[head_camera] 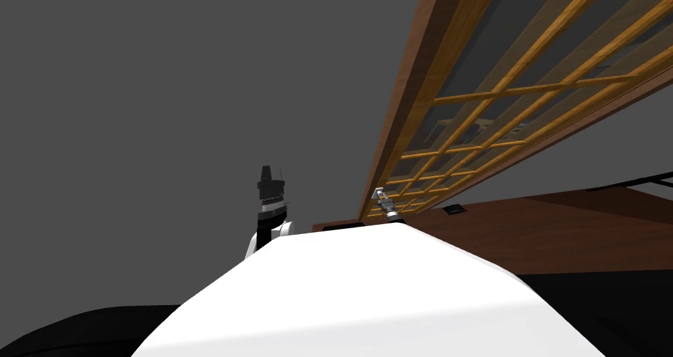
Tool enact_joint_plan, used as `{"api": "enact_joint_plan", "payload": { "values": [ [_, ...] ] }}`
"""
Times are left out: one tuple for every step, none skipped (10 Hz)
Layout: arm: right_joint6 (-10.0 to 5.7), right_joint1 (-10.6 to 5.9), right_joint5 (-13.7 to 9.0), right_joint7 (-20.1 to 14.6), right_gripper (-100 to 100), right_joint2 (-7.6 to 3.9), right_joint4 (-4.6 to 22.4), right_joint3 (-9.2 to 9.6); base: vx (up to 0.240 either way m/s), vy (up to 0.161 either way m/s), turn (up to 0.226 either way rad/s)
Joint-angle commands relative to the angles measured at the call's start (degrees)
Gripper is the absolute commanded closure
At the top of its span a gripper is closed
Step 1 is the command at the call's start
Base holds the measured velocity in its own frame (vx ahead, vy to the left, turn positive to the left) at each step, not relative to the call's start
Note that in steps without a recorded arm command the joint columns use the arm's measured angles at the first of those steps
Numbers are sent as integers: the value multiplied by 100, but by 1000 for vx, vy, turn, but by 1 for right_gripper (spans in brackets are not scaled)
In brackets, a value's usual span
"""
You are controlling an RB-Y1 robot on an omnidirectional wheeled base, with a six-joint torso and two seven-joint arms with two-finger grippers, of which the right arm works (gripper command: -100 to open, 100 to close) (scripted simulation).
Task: Pull the door open
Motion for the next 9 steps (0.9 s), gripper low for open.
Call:
{"api": "enact_joint_plan", "payload": {
  "values": [
    [9,-4,-1,-2,100,-3,2,-2,0,0,0],
    [9,-4,-1,-2,100,-3,2,-2,0,0,0],
    [0,-13,-65,-169,100,-11,14,16,-37,-5,71],
    [0,-20,-100,-259,100,-16,22,24,-65,-23,78],
    [1,-27,-132,-342,100,-21,29,32,-60,-24,63],
    [1,-40,-196,-506,100,-30,43,47,-59,-18,94],
    [2,-47,-228,-589,100,-35,50,55,-55,-21,79],
    [2,-54,-261,-671,100,-40,57,63,-45,-10,39],
    [3,-61,-297,-766,100,-45,65,71,-48,-4,46]
  ]
}}
